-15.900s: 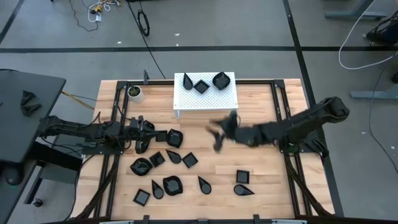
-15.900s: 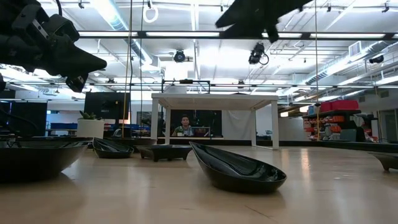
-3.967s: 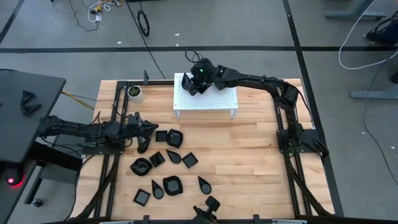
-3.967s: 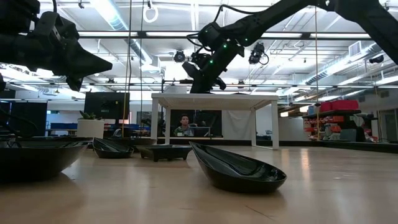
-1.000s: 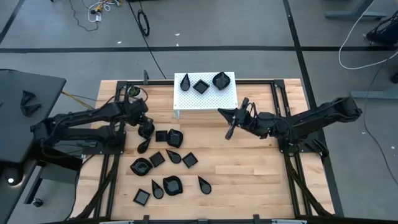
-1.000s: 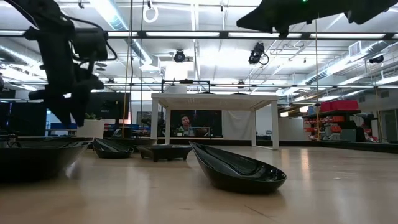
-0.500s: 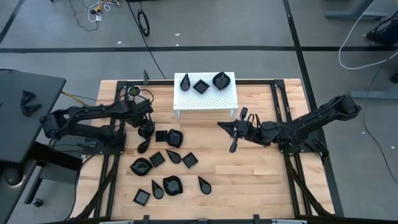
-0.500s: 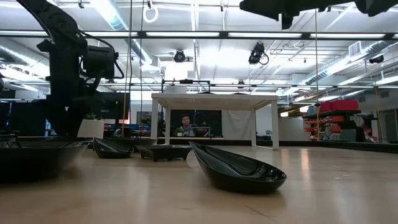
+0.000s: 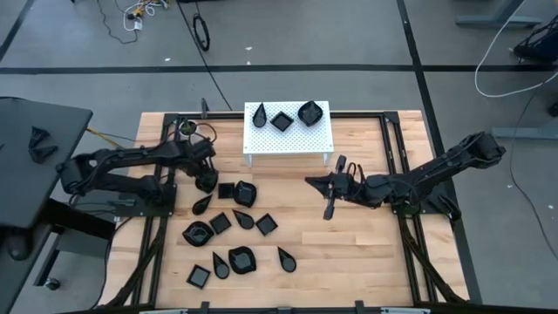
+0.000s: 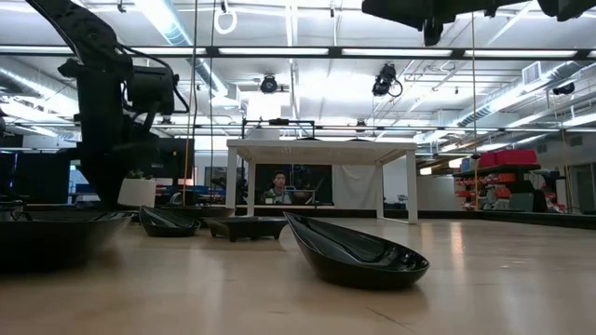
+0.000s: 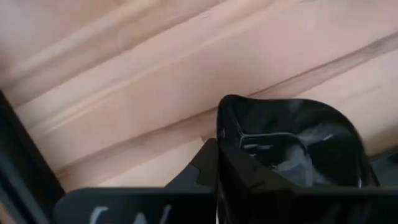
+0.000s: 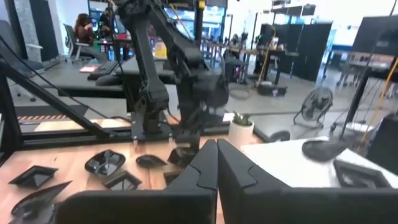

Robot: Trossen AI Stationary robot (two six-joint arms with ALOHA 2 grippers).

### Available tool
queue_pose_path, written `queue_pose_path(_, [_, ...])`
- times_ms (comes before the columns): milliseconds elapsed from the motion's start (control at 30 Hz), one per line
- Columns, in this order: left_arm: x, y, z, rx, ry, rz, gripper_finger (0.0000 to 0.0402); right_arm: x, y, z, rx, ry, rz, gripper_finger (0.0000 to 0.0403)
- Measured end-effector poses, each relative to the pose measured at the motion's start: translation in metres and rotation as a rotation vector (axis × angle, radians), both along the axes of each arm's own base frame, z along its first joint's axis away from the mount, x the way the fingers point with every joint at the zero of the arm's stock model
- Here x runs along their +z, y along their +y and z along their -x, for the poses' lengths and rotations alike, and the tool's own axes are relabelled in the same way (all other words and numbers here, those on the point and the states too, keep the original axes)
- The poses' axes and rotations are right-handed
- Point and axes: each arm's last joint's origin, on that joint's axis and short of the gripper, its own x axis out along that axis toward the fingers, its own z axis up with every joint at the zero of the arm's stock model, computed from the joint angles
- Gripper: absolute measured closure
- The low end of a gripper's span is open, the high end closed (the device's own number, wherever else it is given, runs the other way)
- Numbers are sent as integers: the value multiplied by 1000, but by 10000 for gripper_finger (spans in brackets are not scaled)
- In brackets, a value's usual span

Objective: Pick & Place Mini shaped plates
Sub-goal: Stack the black leaf-shaped plate on top of the other black leaf-shaped plate on the shelf

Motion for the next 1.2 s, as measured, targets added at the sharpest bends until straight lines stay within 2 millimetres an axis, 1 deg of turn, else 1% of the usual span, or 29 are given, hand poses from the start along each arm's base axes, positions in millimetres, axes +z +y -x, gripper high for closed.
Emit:
queue_pose_path(133, [27, 1, -2, -9, -57, -39, 397, -4, 0, 0, -1, 32, -33, 400])
queue_pose_path(267, [64, -5, -7, -58, -141, -106, 396, -11, 0, 1, -1, 80, -70, 400])
queue_pose_path(400, [94, -25, -19, -170, -255, -150, 398, -16, 6, 4, -49, 115, -93, 400])
queue_pose_path(500, [103, -47, -32, -259, -363, -145, 398, -16, 16, 10, -85, 108, -91, 400])
queue_pose_path(600, [103, -70, -56, -360, -498, -150, 399, -16, 26, 14, -63, 101, -113, 400])
queue_pose_path(667, [100, -83, -72, -409, -554, -167, 398, -18, 29, 16, -56, 103, -169, 400])
queue_pose_path(767, [91, -98, -100, -482, -635, -204, 399, -27, 28, 17, -81, 144, -254, 395])
queue_pose_path(833, [83, -105, -118, -498, -685, -224, 399, -32, 25, 17, -113, 168, -316, 383])
queue_pose_path(900, [74, -110, -132, -499, -713, -236, 398, -35, 22, 17, -124, 177, -365, 360])
queue_pose_path(1000, [64, -113, -151, -483, -695, -268, 397, -39, 18, 8, -96, 177, -415, 312])
queue_pose_path(1100, [60, -115, -166, -467, -664, -301, 399, -46, 14, -5, -60, 169, -404, 261])
queue_pose_path(1200, [58, -116, -177, -475, -645, -310, 397, -54, 11, -23, -86, 204, -363, 224])
